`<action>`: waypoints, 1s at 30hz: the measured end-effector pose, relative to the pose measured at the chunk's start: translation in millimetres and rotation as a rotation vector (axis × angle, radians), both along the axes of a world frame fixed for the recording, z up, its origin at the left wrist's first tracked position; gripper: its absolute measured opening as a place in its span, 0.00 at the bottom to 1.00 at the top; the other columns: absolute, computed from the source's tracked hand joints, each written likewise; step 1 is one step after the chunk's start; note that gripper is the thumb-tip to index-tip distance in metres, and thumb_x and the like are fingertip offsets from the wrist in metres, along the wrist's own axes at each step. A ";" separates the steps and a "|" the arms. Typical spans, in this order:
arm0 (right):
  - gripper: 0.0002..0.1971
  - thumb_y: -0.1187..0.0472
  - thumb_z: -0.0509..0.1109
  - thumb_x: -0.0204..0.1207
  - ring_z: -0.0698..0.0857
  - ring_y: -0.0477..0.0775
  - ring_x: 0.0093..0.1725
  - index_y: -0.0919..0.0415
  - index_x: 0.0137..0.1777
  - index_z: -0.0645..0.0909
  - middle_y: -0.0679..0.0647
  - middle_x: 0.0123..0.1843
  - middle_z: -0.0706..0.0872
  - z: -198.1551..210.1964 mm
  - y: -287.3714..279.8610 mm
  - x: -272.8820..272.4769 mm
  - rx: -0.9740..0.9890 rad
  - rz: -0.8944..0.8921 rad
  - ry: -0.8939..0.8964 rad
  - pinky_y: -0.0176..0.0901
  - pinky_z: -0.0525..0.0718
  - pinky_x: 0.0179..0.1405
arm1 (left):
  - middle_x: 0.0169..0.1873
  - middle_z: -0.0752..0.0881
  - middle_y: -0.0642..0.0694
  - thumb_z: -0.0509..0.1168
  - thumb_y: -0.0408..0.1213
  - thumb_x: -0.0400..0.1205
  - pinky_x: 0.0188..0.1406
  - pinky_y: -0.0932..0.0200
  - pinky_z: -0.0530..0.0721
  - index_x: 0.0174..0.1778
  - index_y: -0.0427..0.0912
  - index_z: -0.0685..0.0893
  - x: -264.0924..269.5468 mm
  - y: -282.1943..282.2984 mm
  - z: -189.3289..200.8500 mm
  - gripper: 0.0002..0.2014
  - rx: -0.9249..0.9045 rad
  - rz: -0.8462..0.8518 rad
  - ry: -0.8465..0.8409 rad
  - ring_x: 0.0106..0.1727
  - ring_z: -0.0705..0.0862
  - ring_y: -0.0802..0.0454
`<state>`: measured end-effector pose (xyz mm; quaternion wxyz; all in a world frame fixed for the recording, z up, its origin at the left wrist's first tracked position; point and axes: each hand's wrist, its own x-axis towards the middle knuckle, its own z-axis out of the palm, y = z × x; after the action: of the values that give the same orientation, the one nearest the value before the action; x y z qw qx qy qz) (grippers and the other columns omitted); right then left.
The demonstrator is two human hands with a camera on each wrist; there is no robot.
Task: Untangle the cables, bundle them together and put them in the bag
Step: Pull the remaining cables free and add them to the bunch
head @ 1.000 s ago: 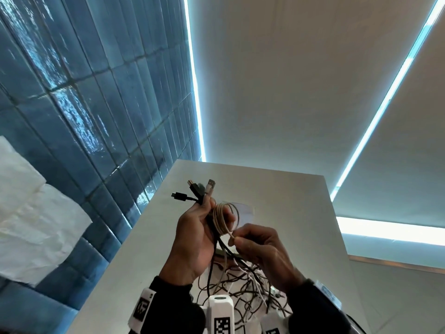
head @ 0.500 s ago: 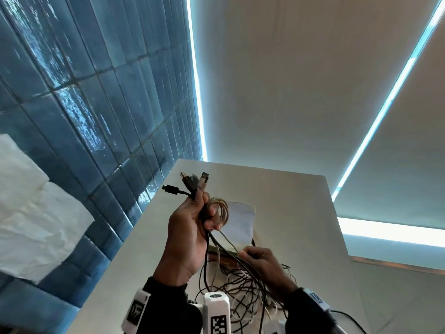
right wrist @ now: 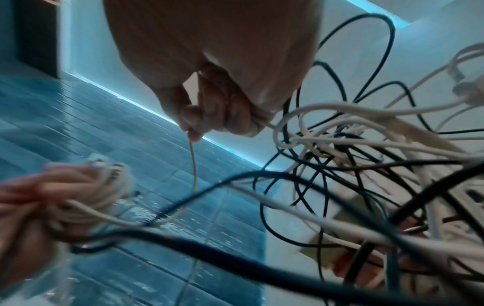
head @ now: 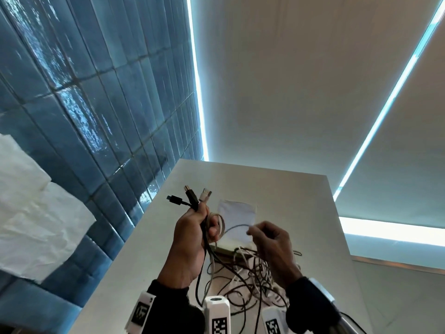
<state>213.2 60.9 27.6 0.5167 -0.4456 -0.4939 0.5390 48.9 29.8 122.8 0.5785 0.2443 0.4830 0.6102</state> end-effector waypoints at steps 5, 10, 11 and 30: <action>0.08 0.62 0.74 0.73 0.68 0.47 0.25 0.68 0.38 0.83 0.52 0.25 0.75 41.8 -10.7 -9.8 0.146 0.182 0.191 0.35 0.66 0.24 | 0.24 0.85 0.45 0.53 0.38 0.89 0.41 0.51 0.78 0.46 0.39 0.78 16.4 1.1 -4.6 0.12 -0.080 -0.039 0.100 0.26 0.83 0.52; 0.07 0.67 0.73 0.73 0.74 0.48 0.27 0.70 0.36 0.83 0.53 0.27 0.79 41.9 -18.6 -11.9 0.157 0.340 0.167 0.36 0.72 0.27 | 0.32 0.87 0.38 0.52 0.38 0.89 0.40 0.52 0.83 0.43 0.35 0.77 18.2 2.0 0.9 0.14 -0.069 -0.032 -0.037 0.33 0.86 0.46; 0.06 0.67 0.73 0.72 0.76 0.47 0.27 0.68 0.35 0.84 0.51 0.27 0.81 39.8 -20.0 -10.7 0.151 0.351 0.148 0.35 0.73 0.27 | 0.32 0.86 0.38 0.52 0.38 0.89 0.42 0.52 0.83 0.41 0.36 0.76 16.0 1.7 3.5 0.14 -0.035 -0.025 -0.114 0.33 0.87 0.46; 0.18 0.47 0.73 0.72 0.66 0.44 0.25 0.56 0.26 0.77 0.49 0.24 0.71 -47.5 -8.4 1.0 -0.039 0.335 -0.135 0.35 0.63 0.25 | 0.26 0.69 0.49 0.55 0.41 0.85 0.32 0.56 0.61 0.36 0.43 0.70 7.5 -3.4 3.4 0.12 0.220 0.003 -0.147 0.26 0.62 0.54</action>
<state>214.2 52.5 -19.9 0.3766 -0.4023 -0.5843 0.5958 56.4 26.5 126.3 0.5811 0.2602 0.3696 0.6767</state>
